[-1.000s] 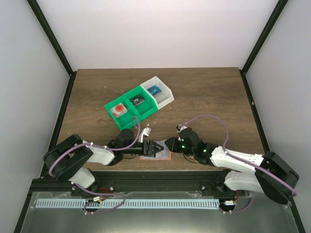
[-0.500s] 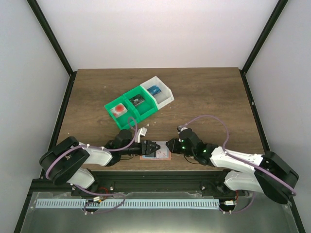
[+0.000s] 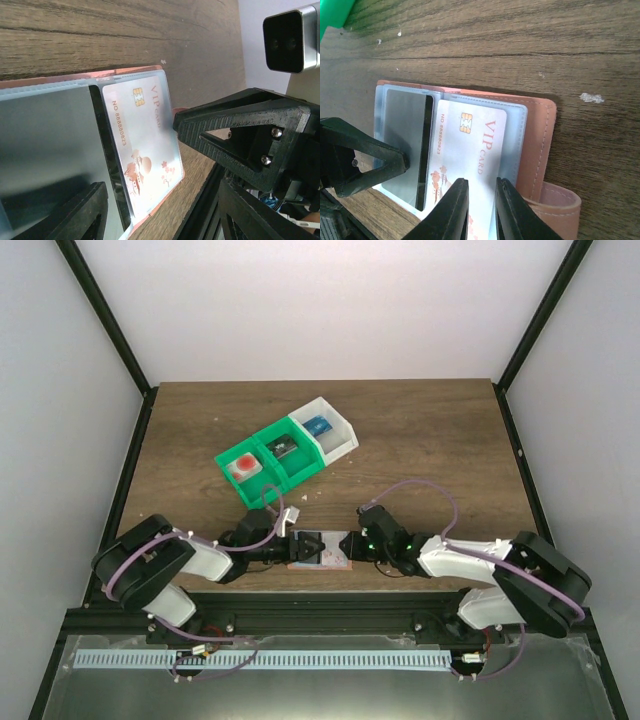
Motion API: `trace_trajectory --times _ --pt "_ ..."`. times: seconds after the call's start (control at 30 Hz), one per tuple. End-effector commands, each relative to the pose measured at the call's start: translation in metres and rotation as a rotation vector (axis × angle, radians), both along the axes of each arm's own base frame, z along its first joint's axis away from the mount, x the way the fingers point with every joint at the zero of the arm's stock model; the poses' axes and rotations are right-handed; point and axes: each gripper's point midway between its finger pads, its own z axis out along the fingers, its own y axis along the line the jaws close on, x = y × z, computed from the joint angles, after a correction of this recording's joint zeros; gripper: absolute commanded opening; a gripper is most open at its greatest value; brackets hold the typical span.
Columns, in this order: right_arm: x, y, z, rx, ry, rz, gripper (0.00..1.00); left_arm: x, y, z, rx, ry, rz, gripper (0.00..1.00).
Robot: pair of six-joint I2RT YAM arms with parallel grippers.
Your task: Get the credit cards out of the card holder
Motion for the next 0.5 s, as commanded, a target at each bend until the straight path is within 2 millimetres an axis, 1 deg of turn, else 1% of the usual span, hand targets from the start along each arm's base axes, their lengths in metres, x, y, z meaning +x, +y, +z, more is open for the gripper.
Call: trace_trajectory --times 0.0,0.33,0.47 --pt "0.006 0.007 0.005 -0.002 -0.027 0.012 0.17 0.002 -0.001 0.001 -0.014 -0.027 -0.01 0.62" --pt "-0.005 -0.001 -0.018 -0.036 0.034 0.006 0.15 0.0 -0.002 -0.004 -0.02 -0.007 -0.014 0.57" --pt "-0.01 -0.004 -0.024 -0.038 0.055 0.007 0.15 -0.001 -0.003 -0.007 -0.023 0.006 -0.015 0.54"
